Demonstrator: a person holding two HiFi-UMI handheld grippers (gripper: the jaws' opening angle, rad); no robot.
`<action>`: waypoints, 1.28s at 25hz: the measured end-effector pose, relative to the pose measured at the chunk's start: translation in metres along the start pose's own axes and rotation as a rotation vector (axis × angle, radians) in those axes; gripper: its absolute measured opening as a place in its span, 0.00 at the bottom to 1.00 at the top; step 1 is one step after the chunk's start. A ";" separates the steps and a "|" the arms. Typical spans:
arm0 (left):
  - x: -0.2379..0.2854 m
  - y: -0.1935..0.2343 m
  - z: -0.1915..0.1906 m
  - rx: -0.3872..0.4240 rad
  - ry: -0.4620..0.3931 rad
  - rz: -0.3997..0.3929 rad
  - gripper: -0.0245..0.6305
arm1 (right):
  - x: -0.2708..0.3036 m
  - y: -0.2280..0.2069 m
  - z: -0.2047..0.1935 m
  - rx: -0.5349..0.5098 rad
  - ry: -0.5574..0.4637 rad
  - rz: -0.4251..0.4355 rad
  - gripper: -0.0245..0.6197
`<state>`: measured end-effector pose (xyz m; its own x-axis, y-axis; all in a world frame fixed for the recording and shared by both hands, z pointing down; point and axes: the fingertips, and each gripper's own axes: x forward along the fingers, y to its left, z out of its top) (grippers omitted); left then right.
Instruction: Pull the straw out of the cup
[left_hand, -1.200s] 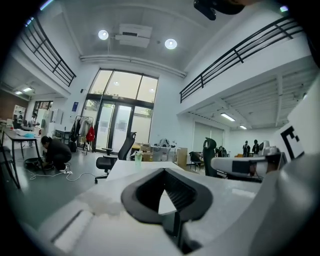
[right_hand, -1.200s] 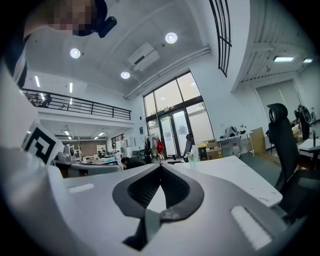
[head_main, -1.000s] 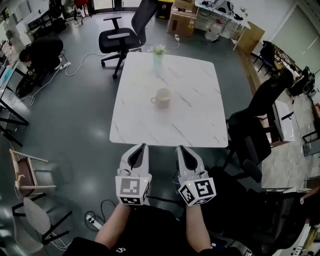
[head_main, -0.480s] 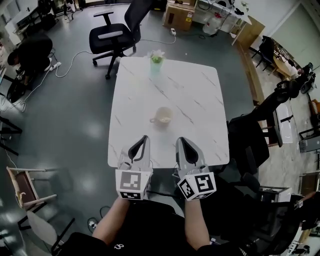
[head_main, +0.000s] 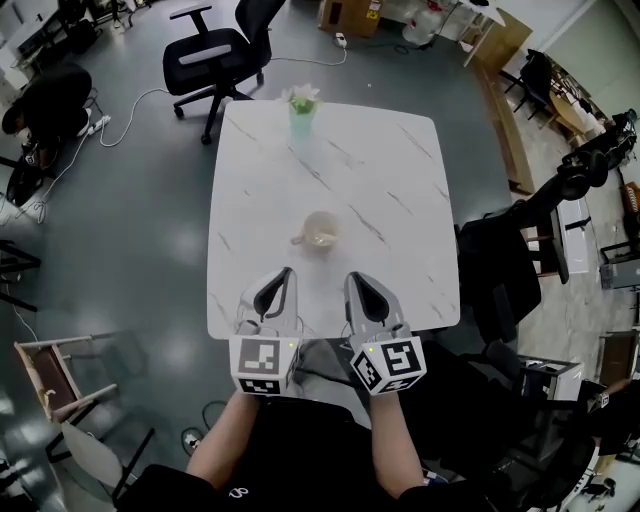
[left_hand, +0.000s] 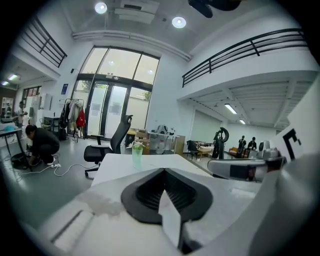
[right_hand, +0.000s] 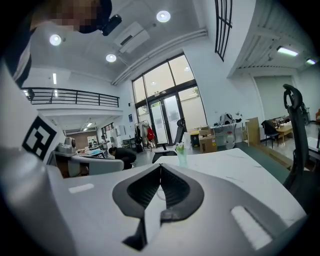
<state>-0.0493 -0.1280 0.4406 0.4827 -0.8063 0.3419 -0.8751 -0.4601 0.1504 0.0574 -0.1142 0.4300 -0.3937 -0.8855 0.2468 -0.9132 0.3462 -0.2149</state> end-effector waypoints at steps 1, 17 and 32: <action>0.004 0.000 -0.004 -0.002 0.009 -0.001 0.04 | 0.003 -0.003 -0.003 0.002 0.010 0.002 0.04; 0.055 0.003 -0.036 -0.020 0.124 0.011 0.04 | 0.064 -0.046 -0.057 0.052 0.152 0.048 0.15; 0.069 0.009 -0.059 -0.024 0.198 0.030 0.04 | 0.101 -0.062 -0.099 0.085 0.235 0.068 0.19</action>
<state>-0.0262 -0.1661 0.5205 0.4418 -0.7296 0.5220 -0.8907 -0.4261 0.1583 0.0637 -0.1940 0.5615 -0.4764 -0.7611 0.4402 -0.8757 0.3659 -0.3150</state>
